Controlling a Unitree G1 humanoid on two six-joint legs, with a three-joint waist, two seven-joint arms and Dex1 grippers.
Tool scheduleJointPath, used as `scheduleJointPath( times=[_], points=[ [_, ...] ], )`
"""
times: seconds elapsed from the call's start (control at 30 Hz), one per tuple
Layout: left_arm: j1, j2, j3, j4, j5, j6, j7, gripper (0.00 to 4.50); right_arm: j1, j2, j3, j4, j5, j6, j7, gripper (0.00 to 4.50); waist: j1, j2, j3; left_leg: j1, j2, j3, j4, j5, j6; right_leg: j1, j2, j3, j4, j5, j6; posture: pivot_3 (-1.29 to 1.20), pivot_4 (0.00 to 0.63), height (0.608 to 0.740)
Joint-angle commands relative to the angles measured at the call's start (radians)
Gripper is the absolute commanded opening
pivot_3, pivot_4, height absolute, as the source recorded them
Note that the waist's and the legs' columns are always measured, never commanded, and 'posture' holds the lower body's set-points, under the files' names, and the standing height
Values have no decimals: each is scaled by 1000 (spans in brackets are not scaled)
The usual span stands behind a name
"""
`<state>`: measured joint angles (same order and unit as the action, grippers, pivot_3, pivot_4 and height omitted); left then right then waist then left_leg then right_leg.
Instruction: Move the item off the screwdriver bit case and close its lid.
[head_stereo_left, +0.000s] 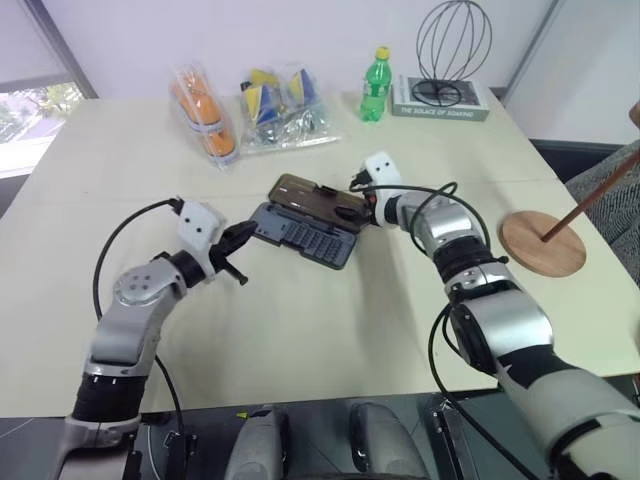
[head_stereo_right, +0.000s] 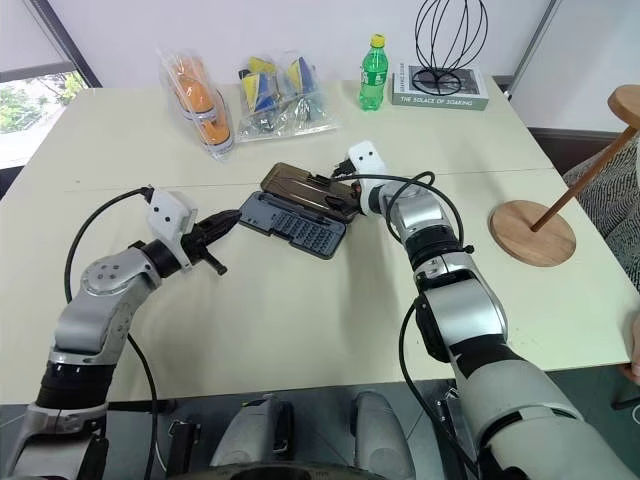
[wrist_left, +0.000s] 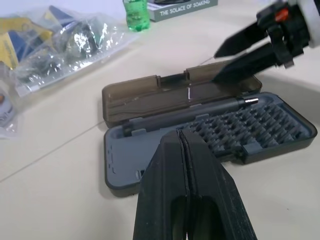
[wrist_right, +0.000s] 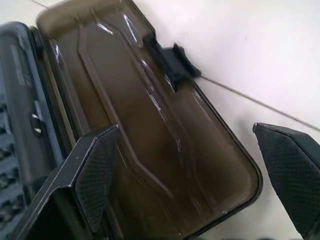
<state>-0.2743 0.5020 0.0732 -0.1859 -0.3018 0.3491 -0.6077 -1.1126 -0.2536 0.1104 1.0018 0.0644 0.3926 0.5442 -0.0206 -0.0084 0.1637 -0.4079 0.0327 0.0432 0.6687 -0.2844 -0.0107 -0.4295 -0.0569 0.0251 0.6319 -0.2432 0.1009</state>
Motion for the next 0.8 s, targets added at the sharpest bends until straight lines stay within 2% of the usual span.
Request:
scheduleJointPath(
  times=[0.03, 0.37, 0.47, 0.7, 0.8],
  points=[
    [5, 12, 25, -44, -10, 5, 4, 0, -37, 1, -28, 28, -9, -46, -9, 4465, 0, 0, 0, 0, 0, 0, 0, 0, 0, 0, 0, 0, 0, 0, 0, 0, 150, 740],
    [-3, 12, 16, -47, -6, 11, 1, 0, -33, 4, -48, 85, -32, -70, -22, 4465, -1, 0, 0, 0, 0, 0, -1, 0, -1, 0, 0, 0, 0, 0, 0, 0, 150, 740],
    [4, 10, 15, -54, -5, 12, 3, 0, -29, 6, -51, 95, -40, -76, -21, 3653, -1, 0, 0, 0, 0, 0, -1, 0, -1, 0, 0, 0, 0, 0, 0, 0, 150, 740],
    [14, 5, 15, -62, -3, 12, 13, 0, -26, 10, -52, 100, -60, -82, -16, 105, -2, 0, 0, 0, 0, 0, -1, 0, -1, 0, 0, 0, 0, 0, 0, 0, 150, 740],
    [17, 2, 16, -65, -4, 12, 18, 0, -21, 9, -40, 93, -79, -91, 9, 42, -16, 0, 0, 1, 0, 0, -1, 1, -1, 0, 0, 0, 0, 0, 0, 0, 150, 740]
  ],
)
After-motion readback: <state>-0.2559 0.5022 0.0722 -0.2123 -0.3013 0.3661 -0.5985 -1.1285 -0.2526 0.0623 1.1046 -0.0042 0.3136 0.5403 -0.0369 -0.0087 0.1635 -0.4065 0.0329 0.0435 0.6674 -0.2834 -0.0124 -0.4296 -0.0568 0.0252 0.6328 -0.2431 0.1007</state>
